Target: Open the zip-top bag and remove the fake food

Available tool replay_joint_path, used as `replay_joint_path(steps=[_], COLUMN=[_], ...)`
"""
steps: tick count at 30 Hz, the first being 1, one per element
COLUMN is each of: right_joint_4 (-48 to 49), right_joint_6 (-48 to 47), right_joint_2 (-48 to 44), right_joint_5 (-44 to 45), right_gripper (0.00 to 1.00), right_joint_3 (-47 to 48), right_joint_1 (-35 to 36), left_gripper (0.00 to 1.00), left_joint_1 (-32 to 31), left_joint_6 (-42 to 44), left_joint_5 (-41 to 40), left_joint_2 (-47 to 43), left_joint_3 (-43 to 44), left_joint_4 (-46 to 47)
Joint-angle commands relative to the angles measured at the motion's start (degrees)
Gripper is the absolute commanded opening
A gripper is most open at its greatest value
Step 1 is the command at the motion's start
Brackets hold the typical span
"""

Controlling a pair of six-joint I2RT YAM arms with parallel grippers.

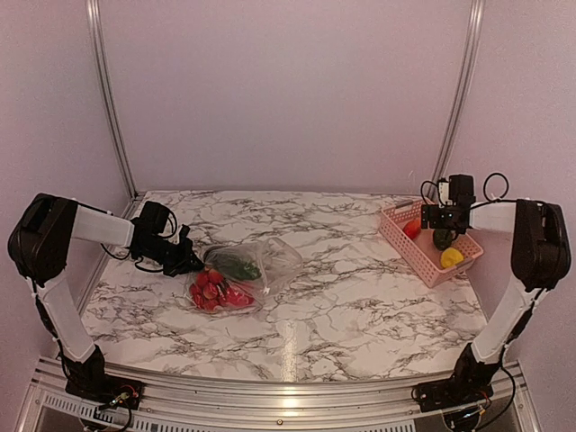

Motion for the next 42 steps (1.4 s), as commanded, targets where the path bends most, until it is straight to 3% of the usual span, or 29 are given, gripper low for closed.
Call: replay_joint_path(steps=[1,7,11,16,20,27,35,42], right_joint_4=[0.45,6.24,9.35,9.50,9.30,7.81,5.82,6.88], right_joint_6=[0.11,0.44,0.43,-0.05,-1.40,-6.67,-10.09,-9.86], right_joint_2=[-6.11,-13.27,-16.86,-16.35,-13.70,-6.55,4.95,6.63], right_joint_5=[-19.37,-31.52,-33.40,-35.36,-37.54,-39.61,-39.85,-41.08], right_gripper=[0.98,0.79,0.73,0.52,0.38,0.29,0.32,0.63], right_joint_3=[3.37,-4.21,-7.79,-6.48,-7.22,-5.68,1.26,3.27], right_joint_1=[0.06,12.15,23.37,36.96,41.66,47.44,51.53,55.06], left_gripper=[0.00,0.00,0.00,0.00,0.00,0.00,0.00,0.00], left_joint_1=[0.33,0.33,0.33,0.33,0.33,0.33,0.24,0.24], left_joint_6=[0.76,-0.56,-1.00,-1.96,-2.25,-2.63,-2.82,-2.67], left_joint_5=[-1.02,-0.50,-0.43,0.40,0.51,0.72,0.81,0.69], left_joint_2=[0.47,-0.81,-1.80,-2.54,-2.28,-2.35,-2.40,-2.49], left_joint_3=[-1.33,-2.76,-3.02,-3.12,-2.73,-2.35,-3.04,-2.48], left_joint_4=[-2.03,0.12,0.96,2.16,2.30,2.42,3.01,2.54])
